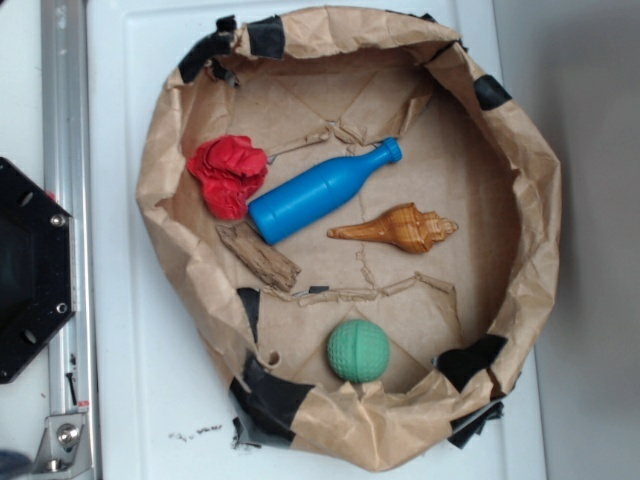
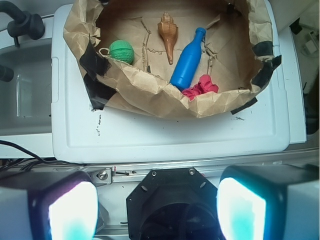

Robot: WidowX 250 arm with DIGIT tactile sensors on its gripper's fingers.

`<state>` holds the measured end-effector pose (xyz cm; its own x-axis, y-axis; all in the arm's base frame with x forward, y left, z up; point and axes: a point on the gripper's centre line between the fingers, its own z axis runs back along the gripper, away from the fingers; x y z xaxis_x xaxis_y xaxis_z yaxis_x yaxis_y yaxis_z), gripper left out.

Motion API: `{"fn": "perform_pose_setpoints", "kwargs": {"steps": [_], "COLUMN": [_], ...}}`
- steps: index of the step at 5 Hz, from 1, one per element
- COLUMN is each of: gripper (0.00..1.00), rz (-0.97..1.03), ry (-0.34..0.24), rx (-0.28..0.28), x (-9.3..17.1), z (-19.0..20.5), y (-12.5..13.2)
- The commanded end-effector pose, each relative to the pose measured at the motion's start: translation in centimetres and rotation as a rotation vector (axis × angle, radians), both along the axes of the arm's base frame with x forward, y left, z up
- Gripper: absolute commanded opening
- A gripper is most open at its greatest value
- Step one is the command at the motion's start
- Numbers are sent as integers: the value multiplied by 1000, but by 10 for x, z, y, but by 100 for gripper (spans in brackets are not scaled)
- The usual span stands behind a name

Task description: Grab the blue bottle.

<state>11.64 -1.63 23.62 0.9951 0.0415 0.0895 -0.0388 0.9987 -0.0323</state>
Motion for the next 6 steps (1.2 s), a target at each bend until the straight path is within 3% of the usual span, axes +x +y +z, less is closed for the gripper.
{"fn": "perform_pose_setpoints", "kwargs": {"steps": [1,2,3,4,5,6], "gripper": [100,100,100,100,100,100], "rz": [0,54,77,69,50,-5], "ry": [0,-43,-134,-183,-168,-126], "rx": [0,30,-39,-79,-146,-113], "x": [0,49,83,109,128,142], "z": [0,-50,-84,-75,-88,-135], "y": [0,22,38,49,57,50]}}
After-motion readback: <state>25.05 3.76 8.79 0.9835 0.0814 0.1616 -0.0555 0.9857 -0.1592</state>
